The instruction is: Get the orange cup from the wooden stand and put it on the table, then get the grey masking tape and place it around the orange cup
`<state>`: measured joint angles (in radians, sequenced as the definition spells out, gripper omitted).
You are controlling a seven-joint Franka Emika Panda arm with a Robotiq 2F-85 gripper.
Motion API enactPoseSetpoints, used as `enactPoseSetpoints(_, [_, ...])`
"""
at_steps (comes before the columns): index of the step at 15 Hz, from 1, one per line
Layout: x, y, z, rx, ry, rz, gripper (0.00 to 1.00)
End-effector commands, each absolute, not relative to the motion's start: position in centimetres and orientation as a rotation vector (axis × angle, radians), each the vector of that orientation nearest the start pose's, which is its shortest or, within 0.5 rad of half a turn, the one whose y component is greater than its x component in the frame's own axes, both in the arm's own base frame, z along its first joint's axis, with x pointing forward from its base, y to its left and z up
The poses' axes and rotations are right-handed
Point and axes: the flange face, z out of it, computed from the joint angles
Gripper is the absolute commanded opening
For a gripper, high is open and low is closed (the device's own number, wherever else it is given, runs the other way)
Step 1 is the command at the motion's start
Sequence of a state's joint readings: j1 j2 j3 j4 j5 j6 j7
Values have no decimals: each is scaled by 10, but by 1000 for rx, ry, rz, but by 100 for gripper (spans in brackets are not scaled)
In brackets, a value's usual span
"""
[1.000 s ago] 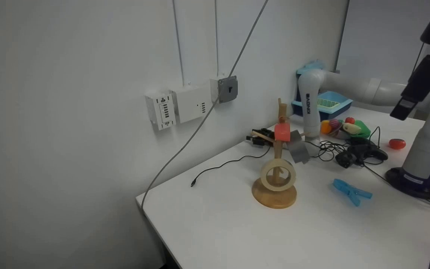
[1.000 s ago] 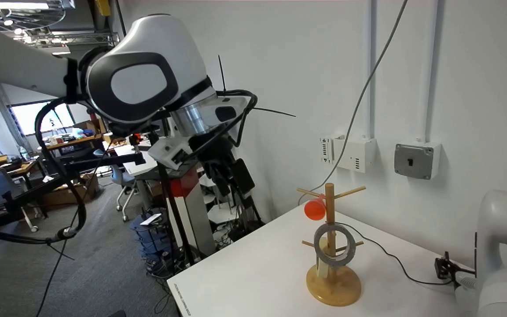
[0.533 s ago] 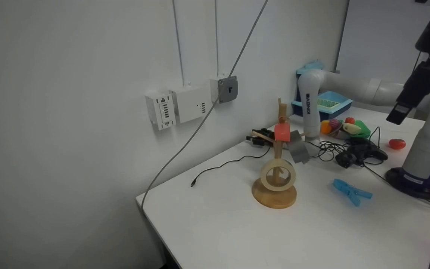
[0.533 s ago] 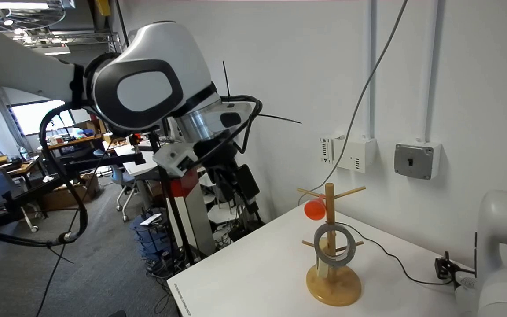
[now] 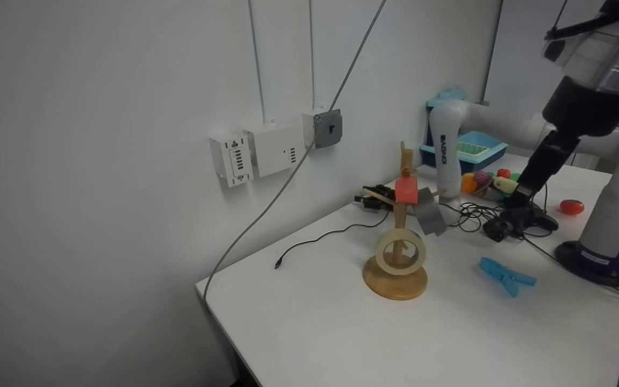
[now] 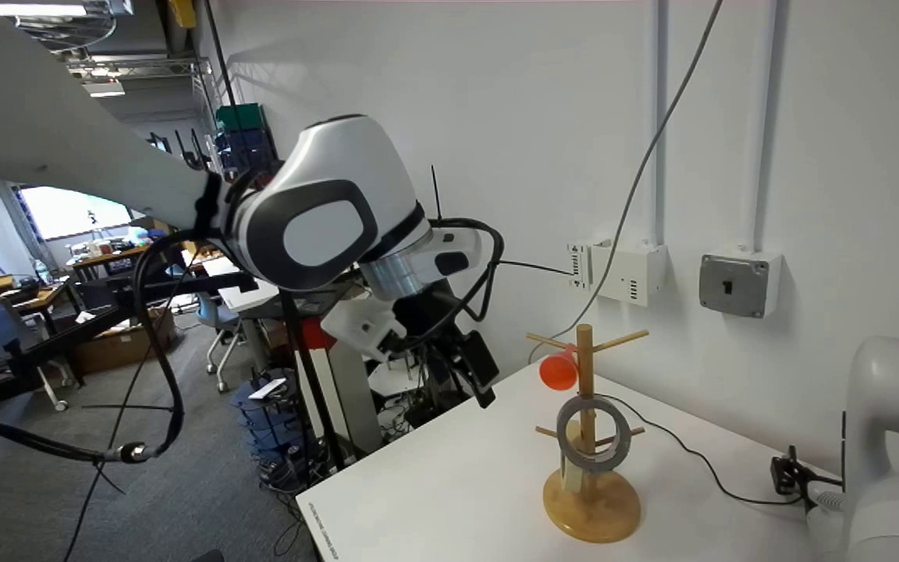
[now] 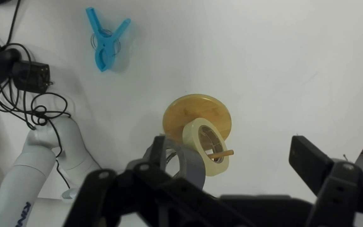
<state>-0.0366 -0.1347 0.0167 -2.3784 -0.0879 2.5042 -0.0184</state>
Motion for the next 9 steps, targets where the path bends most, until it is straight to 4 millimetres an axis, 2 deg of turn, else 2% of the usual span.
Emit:
enactPoseSetpoints(1, [537, -2, 385, -3167, -144, -498, 100])
enactPoseSetpoints(9, [598, 9, 362, -3093, -165, -641, 100])
